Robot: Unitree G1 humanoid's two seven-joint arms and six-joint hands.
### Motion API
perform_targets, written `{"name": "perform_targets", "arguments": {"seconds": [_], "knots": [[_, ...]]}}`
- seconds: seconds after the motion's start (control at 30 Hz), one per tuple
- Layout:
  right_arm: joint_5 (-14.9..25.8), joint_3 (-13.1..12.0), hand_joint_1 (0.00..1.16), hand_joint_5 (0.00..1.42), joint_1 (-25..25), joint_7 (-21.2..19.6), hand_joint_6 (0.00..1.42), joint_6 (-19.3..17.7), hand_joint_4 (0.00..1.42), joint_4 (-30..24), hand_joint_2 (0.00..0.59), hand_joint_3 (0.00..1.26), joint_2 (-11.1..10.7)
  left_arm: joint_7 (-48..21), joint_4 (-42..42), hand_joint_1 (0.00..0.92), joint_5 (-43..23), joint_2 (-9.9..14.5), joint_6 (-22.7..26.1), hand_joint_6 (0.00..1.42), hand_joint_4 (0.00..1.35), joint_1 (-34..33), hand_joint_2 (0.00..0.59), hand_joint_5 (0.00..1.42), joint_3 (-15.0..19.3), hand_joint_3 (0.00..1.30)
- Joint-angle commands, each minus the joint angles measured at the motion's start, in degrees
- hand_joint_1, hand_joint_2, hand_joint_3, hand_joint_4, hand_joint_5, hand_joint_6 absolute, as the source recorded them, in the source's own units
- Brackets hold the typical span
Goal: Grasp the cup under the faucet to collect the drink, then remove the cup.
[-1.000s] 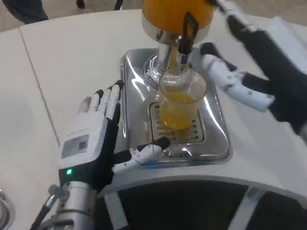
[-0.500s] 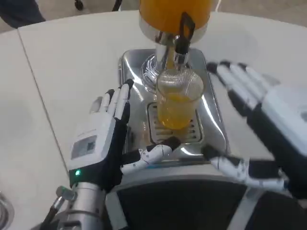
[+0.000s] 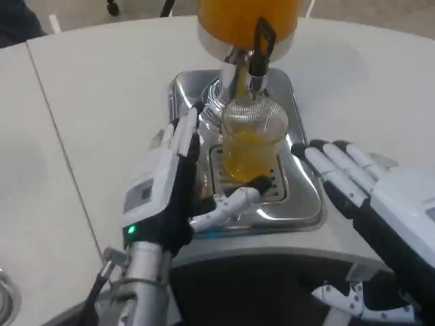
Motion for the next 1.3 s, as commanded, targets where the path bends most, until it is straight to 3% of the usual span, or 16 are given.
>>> {"name": "perform_targets", "arguments": {"seconds": [0.03, 0.33, 0.6, 1.0, 1.3], "knots": [[1.75, -1.5, 0.74, 0.0, -1.38, 1.88, 0.07, 0.25, 0.0, -0.17, 0.313, 0.0, -0.25, 2.16, 4.12, 0.254, -0.68, -1.63, -1.48, 0.0, 0.0, -2.95, 0.05, 0.0, -0.83, 0.0], [4.62, -4.27, 0.73, 0.0, -0.83, 1.8, 0.08, -0.22, 0.0, 2.38, 0.295, 0.0, -0.83, 4.27, 10.85, 0.281, -2.67, -2.28, -4.69, 0.0, 0.0, -6.87, 0.049, 0.0, -1.43, 0.0], [4.78, -2.1, 0.72, 0.0, -5.11, 4.08, 0.09, 2.61, 0.0, 2.27, 0.289, 0.0, -0.48, 5.85, 17.73, 0.307, -3.34, -3.53, -6.25, 0.01, 0.0, -11.24, 0.047, 0.0, -2.11, 0.0], [2.45, 0.66, 0.71, 0.0, -5.92, 5.01, 0.11, 5.43, 0.0, 2.29, 0.277, 0.0, 0.71, 8.86, 25.45, 0.319, -4.8, -4.95, -7.94, 0.07, 0.0, -15.56, 0.044, 0.04, -2.3, 0.0], [1.5, 1.14, 0.71, 0.0, -7.3, 6.77, 0.12, 7.61, 0.0, 2.47, 0.276, 0.0, 0.72, 9.73, 28.36, 0.342, -5.03, -6.58, -8.3, 0.17, 0.0, -17.0, 0.053, 0.14, -2.95, 0.0]]}}
